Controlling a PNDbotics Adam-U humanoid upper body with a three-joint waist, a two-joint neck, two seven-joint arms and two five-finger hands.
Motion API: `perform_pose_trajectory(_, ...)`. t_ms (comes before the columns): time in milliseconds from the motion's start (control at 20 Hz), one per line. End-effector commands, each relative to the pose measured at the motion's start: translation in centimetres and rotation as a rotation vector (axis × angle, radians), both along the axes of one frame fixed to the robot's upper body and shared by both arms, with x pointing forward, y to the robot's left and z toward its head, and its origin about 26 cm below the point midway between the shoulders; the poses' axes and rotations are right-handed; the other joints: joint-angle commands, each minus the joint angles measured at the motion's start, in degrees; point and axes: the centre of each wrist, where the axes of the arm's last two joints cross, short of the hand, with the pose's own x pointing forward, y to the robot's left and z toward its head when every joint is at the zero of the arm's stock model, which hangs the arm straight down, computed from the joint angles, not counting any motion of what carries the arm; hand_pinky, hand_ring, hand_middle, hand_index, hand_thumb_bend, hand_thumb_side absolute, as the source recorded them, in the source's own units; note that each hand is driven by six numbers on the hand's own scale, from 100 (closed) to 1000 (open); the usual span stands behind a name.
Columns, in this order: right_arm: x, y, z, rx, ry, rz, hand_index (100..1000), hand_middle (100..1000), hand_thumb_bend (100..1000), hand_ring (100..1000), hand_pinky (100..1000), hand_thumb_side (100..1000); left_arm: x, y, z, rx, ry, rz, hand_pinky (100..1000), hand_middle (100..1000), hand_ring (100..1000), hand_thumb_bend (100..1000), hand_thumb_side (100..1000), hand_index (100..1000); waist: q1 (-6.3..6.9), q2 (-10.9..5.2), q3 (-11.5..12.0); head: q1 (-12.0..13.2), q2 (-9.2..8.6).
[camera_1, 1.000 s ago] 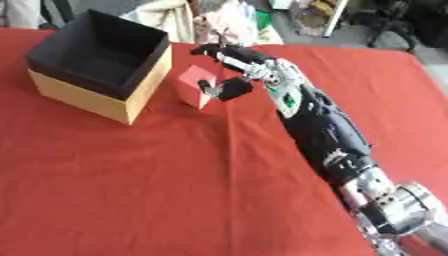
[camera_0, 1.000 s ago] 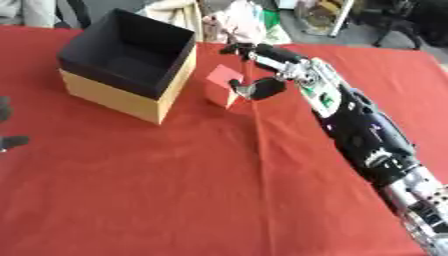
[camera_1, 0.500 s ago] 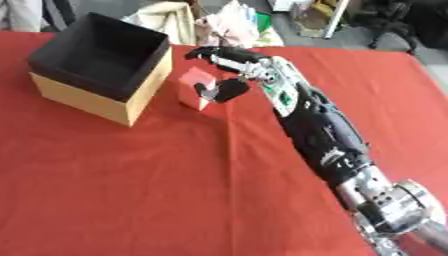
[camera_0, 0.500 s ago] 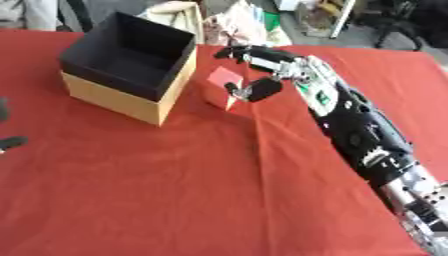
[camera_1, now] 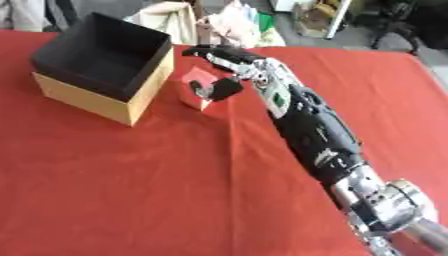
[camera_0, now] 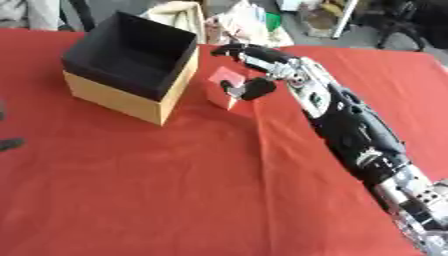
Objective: Pick up objects on the table and place them in the box.
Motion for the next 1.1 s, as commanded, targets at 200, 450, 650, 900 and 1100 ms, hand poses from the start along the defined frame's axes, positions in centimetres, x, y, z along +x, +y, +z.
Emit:
perform_pose_trajectory(200, 0.1, -0.5, 1.2, -0.052, -0.015, -0.016, 1000, 957, 100, 1000, 871, 441, 0.0, -0.1, 0.8, 0.001, -0.025, -0.012, 806, 917, 1000, 100, 390, 913, 0.07, -0.91, 0.2, -0.1, -0.36)
perform_pose_trajectory(450, 0.3, -0.9, 0.5, -0.066, 0.0, -0.052, 1000, 955, 100, 1000, 870, 451, 0.0, -0.1, 0.8, 0.002, -0.025, -0.011, 805, 917, 1000, 100, 391, 913, -0.01, -0.84, 0.3, -0.1, -0.44)
perform_pose_trajectory(650, 0.4, -0.9, 0.0, -0.076, 0.012, -0.062, 1000, 953, 100, 1000, 868, 459, 0.0, -0.1, 0.8, 0.002, -0.025, -0.011, 805, 917, 1000, 100, 391, 913, 0.05, -0.72, 0.2, -0.1, -0.5)
perform_pose_trajectory(900, 0.4, -0.9, -0.5, -0.091, 0.025, -0.069, 1000, 942, 100, 1000, 859, 454, 0.0, -0.1, 0.8, 0.002, -0.026, -0.009, 805, 917, 1000, 100, 391, 913, 0.16, -0.57, 0.2, -0.1, -0.52)
perform_pose_trajectory(1100, 0.4, -0.8, -0.7, -0.107, 0.036, -0.069, 995, 905, 100, 968, 824, 392, 0.0, -0.1, 0.8, 0.003, -0.026, -0.008, 805, 917, 1000, 100, 392, 913, 0.19, -0.47, 0.1, -0.1, -0.57)
